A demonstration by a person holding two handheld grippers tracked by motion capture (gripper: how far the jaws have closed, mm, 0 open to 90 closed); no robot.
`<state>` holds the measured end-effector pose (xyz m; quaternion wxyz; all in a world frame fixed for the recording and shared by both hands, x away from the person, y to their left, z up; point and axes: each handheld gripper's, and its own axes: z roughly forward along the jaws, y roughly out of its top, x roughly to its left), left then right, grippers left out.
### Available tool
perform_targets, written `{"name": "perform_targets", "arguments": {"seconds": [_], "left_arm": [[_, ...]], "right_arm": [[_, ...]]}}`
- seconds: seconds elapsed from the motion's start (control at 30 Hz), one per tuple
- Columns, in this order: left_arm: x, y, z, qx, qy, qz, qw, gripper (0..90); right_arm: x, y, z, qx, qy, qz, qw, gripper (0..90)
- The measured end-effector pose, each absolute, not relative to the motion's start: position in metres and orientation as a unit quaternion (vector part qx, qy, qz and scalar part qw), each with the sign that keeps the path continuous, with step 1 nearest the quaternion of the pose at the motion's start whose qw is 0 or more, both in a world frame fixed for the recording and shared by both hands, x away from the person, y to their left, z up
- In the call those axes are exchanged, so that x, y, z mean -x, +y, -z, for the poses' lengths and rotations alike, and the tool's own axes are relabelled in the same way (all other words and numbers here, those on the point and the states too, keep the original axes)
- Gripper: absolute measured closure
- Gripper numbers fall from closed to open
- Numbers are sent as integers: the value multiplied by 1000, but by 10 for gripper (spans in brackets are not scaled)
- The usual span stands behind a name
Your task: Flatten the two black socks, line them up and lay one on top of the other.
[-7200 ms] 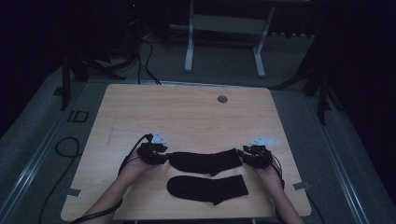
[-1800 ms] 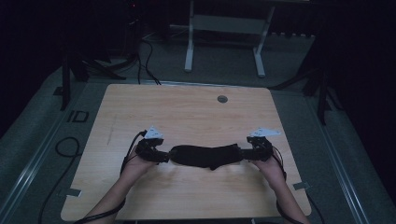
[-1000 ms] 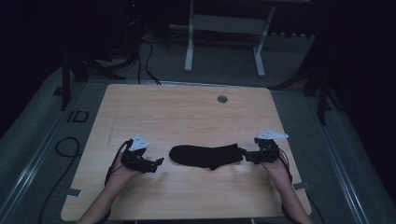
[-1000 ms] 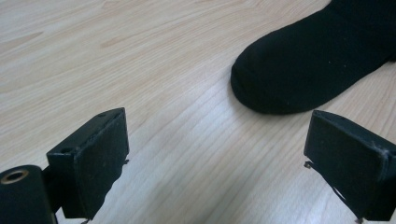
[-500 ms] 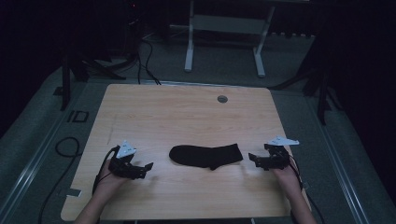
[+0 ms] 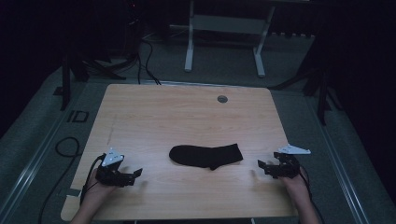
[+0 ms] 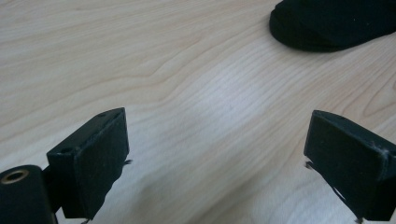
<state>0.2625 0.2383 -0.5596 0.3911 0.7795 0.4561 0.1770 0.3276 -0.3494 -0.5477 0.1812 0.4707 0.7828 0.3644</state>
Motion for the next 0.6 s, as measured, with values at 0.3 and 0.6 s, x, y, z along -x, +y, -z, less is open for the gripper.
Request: {"name": "perform_targets", "arguments": {"seconds": [0.3, 0.6], "left_arm": [[-240, 256, 565, -772, 470, -178, 390, 70], [-229, 264, 568, -758, 479, -186, 401, 70]], "right_arm": [[-309, -366, 544, -495, 760, -380, 183, 138], [-296, -376, 546, -511, 750, -377, 186, 138]]}}
